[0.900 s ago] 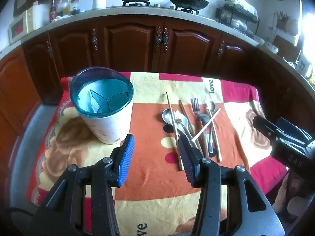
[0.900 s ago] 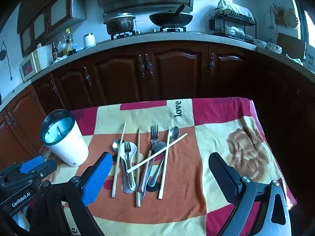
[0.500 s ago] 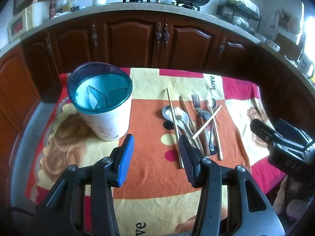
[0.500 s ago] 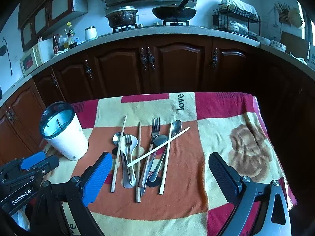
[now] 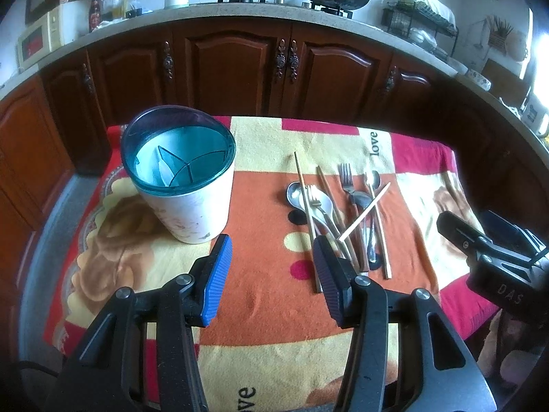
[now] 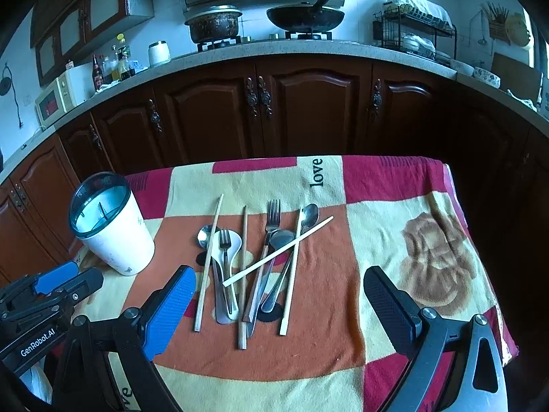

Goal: Organize utensils

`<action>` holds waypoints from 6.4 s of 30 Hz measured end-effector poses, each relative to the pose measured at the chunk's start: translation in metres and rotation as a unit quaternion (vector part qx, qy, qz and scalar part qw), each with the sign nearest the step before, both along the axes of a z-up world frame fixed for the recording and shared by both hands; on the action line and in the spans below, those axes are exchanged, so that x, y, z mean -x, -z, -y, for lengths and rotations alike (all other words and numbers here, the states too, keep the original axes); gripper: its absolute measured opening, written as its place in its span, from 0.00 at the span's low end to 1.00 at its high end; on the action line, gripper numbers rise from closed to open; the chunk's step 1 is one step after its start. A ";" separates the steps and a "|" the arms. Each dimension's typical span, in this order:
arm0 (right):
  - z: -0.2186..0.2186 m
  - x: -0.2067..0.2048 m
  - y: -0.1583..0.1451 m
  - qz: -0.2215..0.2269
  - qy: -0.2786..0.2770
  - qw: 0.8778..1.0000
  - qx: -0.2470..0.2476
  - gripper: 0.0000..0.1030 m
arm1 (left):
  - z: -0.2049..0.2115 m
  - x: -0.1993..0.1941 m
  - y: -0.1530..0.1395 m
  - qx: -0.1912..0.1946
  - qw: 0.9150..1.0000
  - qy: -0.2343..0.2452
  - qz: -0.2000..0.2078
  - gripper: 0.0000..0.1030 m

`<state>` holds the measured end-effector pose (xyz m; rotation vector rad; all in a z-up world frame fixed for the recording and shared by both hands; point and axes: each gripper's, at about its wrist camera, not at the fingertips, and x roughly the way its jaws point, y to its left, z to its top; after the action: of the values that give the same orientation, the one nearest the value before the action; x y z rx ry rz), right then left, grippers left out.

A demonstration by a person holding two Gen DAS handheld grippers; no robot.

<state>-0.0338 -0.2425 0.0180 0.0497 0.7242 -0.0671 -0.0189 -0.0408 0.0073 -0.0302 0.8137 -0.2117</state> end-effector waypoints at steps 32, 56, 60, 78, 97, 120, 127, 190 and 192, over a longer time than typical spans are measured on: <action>-0.006 0.014 -0.027 -0.001 -0.004 1.000 -0.018 0.95 | -0.002 0.014 -0.023 0.006 0.999 -0.006 0.035 0.47; 0.005 0.005 -0.016 0.014 -0.002 1.000 -0.014 0.95 | 0.005 -0.004 -0.013 0.016 1.000 0.010 0.004 0.47; 0.017 -0.008 -0.005 -0.006 -0.010 1.000 -0.023 0.95 | 0.012 -0.017 -0.010 0.017 1.000 0.023 -0.010 0.47; 0.113 -0.127 0.084 -0.104 0.003 0.963 -0.250 0.52 | 0.075 -0.149 0.012 0.019 0.993 0.054 -0.104 0.47; 0.126 -0.188 0.133 -0.143 0.007 0.947 -0.289 0.25 | 0.107 -0.243 0.088 -0.054 0.984 0.005 -0.170 0.41; 0.111 -0.117 0.053 -0.052 -0.078 0.955 -0.280 0.04 | 0.085 -0.161 0.003 0.023 0.990 0.086 -0.106 0.04; 0.076 -0.092 0.004 -0.016 -0.119 0.959 -0.255 0.04 | 0.054 -0.117 -0.032 0.050 0.991 0.098 -0.077 0.04; -0.098 -0.136 -0.020 -0.020 -0.190 0.966 -0.173 0.39 | -0.095 -0.100 -0.081 0.016 0.997 -0.068 0.038 0.35; -0.092 -0.125 -0.021 -0.016 -0.185 0.968 -0.166 0.40 | -0.086 -0.091 -0.080 0.007 0.997 -0.062 0.043 0.35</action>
<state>0.0909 -0.1508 0.0391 0.2335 0.7612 0.4136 0.0724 0.0451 0.0878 -0.0841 0.7210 -0.1005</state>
